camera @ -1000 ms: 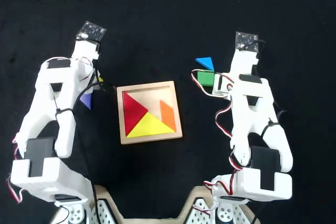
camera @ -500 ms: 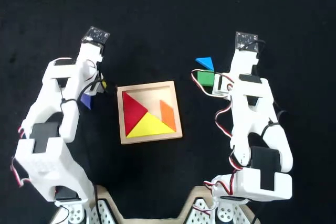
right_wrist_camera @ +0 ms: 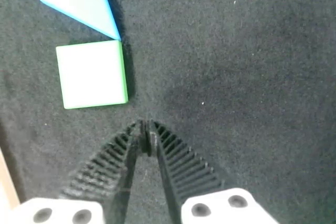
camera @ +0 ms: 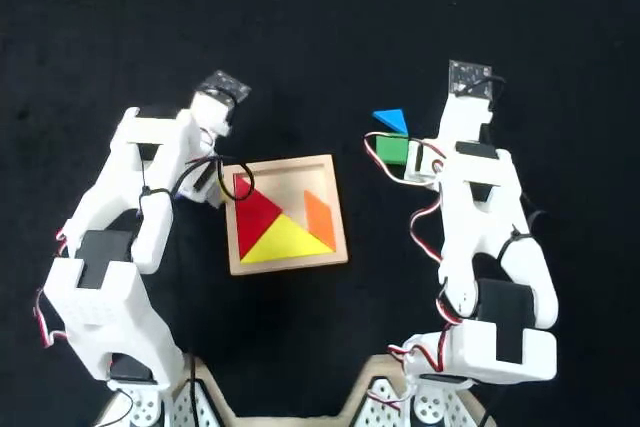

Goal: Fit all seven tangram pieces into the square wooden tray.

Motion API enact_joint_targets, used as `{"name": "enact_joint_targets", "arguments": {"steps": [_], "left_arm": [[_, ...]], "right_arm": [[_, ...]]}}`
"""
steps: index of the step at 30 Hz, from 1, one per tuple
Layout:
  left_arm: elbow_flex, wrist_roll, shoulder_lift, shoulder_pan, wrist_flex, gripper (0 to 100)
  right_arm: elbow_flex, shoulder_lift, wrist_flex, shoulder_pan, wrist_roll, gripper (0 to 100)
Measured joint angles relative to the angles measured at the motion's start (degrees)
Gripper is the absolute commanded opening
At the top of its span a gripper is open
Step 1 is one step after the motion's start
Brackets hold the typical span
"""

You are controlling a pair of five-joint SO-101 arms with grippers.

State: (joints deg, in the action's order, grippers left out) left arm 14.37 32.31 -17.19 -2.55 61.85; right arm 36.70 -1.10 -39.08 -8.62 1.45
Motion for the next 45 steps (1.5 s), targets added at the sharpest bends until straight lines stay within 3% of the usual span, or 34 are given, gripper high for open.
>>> {"name": "enact_joint_targets", "arguments": {"steps": [8, 15, 19, 24, 30, 36, 42, 45], "left_arm": [[10.99, 8.97, 9.76, -2.2, 6.42, 23], [23.65, 16.53, 31.12, -9.32, 11.08, 23], [26.37, 15.82, 48.35, -12.13, 12.84, 24], [32.26, 5.1, 69.45, -16.62, 12.04, 23], [42.99, -11.08, 82.99, -29.19, 6.95, 23], [50.81, -21.89, 83.69, -42.64, 6.15, 23], [58.99, -24.0, 83.87, -54.42, -0.18, 23], [63.03, -20.84, 83.87, -58.46, -2.9, 23]], "right_arm": [[0.0, 0.0, 0.0, 0.0, 0.0, 1.1], [0.0, 0.0, 0.0, 0.0, 0.0, 1.1], [0.0, 0.0, 0.0, 0.0, -0.35, 1.1], [-3.43, -1.32, -5.19, 2.99, -5.98, 1.1], [-12.92, -7.03, -19.52, 19.52, -12.31, 2.8], [-27.43, -2.29, -32.7, 41.76, -13.36, 17.7], [-43.43, 11.78, -37.8, 53.98, -13.36, 21.7], [-51.78, 18.99, -39.3, 58.11, -13.01, 21.9]]}}
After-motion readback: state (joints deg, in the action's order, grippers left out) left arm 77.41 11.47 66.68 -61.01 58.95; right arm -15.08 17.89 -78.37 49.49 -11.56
